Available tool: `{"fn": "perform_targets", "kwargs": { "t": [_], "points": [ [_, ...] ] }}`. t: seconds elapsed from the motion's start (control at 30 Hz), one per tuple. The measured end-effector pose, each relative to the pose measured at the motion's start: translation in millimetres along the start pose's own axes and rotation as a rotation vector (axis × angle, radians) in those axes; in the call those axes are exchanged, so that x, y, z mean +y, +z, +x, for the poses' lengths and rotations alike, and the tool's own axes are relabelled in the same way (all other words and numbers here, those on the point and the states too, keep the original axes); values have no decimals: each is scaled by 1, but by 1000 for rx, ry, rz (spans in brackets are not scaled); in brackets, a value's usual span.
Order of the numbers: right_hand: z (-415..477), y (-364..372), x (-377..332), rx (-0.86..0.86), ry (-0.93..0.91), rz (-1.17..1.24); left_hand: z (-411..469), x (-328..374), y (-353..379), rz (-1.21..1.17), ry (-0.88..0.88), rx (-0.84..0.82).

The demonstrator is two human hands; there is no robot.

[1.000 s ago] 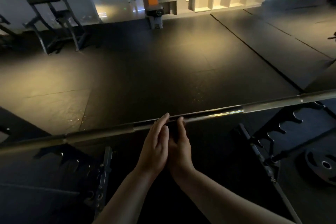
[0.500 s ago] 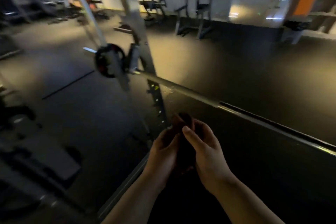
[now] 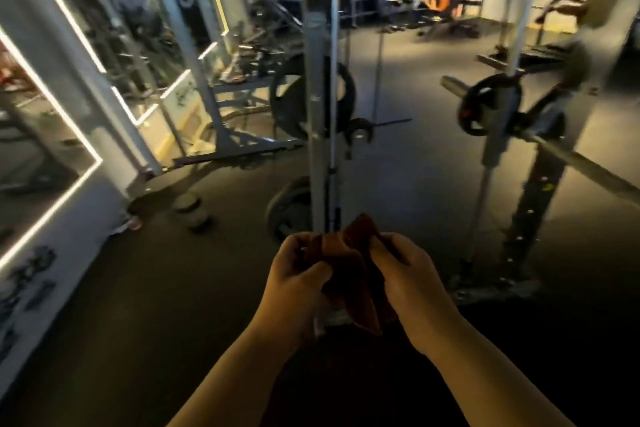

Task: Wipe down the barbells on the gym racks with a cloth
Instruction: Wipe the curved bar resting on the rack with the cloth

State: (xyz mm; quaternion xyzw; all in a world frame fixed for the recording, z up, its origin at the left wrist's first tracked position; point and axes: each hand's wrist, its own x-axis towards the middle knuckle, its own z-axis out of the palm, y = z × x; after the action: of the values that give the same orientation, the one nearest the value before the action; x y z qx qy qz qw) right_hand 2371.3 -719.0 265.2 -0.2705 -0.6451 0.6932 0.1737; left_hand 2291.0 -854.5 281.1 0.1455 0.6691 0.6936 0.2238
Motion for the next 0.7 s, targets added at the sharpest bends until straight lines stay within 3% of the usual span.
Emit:
{"fn": "perform_targets", "kwargs": {
  "t": [0.17, 0.33, 0.47, 0.6, 0.7],
  "points": [
    [-9, 93, -15, -168, -42, 18, -24, 21, -102, -48, 31, 166],
    [-14, 182, -29, -281, -165, -81, -51, 45, -195, -65, -5, 95],
    [-15, 234, -44, -398, -350, -354, -48, 69, -256, 74, -56, -55],
    [-15, 261, -40, -308, -446, -464, -21, 65, -280, 215, 19, -227],
    [-14, 264, -38, -174, -372, -416, 6, 55, -287, 226, 95, -236]
  ]
}}
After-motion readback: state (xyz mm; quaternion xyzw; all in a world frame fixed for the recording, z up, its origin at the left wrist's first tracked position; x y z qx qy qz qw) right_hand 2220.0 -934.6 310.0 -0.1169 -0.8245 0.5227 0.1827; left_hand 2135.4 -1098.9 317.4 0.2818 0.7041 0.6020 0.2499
